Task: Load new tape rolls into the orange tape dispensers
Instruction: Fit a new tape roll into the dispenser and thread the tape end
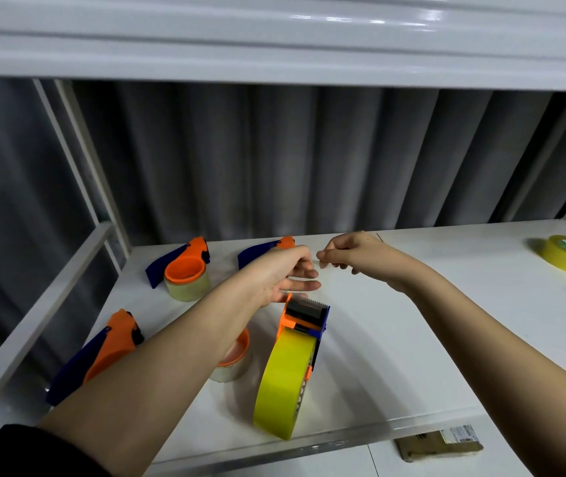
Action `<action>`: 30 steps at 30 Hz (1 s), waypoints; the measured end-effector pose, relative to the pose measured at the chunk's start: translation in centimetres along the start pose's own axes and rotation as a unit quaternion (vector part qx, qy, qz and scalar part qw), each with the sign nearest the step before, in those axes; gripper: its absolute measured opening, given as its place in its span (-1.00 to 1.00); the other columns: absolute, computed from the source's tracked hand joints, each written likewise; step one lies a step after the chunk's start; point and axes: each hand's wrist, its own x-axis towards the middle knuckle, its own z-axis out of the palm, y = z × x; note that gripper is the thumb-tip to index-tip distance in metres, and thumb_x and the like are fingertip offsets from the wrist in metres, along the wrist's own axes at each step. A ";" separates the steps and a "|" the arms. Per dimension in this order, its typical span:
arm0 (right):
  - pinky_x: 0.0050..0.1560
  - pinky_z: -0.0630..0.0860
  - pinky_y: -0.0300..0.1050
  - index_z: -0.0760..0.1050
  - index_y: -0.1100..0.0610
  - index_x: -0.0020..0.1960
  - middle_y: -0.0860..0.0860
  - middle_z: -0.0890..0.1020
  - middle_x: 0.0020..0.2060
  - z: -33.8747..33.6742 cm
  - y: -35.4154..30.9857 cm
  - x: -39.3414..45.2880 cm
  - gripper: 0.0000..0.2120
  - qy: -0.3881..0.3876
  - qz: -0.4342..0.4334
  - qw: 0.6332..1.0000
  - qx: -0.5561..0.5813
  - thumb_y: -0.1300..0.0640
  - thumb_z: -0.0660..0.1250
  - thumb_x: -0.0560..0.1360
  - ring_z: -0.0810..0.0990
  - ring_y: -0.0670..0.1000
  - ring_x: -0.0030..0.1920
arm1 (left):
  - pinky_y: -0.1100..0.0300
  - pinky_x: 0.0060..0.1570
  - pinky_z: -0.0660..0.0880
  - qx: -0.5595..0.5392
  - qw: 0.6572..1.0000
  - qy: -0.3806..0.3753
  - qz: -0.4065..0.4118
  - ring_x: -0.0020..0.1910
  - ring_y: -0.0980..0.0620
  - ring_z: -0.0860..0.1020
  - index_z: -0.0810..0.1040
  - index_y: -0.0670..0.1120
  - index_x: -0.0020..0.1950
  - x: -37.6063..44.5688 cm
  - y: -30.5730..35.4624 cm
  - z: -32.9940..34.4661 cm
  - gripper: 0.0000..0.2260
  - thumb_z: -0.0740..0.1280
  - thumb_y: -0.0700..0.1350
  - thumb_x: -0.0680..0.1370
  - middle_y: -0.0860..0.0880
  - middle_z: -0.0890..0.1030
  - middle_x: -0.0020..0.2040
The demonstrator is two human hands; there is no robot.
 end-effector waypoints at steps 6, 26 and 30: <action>-0.17 0.36 -0.19 0.57 0.09 -0.19 -0.02 0.51 -0.27 -0.2 0.2 0.4 -0.72 -0.024 0.025 0.998 0.044 -0.03 0.24 0.58 0.44 -0.07 -0.21 | 0.16 -0.30 0.50 0.006 1.000 0.002 0.002 -0.23 0.00 0.66 0.46 -0.11 -0.34 0.2 0.0 0.0 -0.79 0.26 -0.14 0.50 -0.06 0.64 -0.19; -0.21 0.41 -0.34 0.63 0.17 -0.10 -0.07 0.62 -0.22 1.0 0.4 0.5 -0.80 0.092 -0.078 0.988 -0.099 0.07 0.31 0.55 0.53 -0.15 -0.23 | 0.15 -0.24 0.53 0.006 1.000 0.021 0.009 -0.23 -0.01 0.66 0.50 -0.14 -0.30 0.4 0.0 0.1 -0.81 0.25 -0.16 0.51 -0.07 0.65 -0.20; -0.17 0.44 -0.25 0.60 0.10 -0.17 -0.04 0.61 -0.22 0.7 0.2 0.3 -0.78 0.064 -0.063 0.994 -0.064 0.02 0.28 0.56 0.54 -0.10 -0.19 | 0.14 -0.20 0.54 0.006 1.000 0.022 0.011 -0.23 -0.01 0.66 0.49 -0.13 -0.33 0.5 -0.1 0.1 -0.79 0.25 -0.16 0.51 -0.08 0.66 -0.21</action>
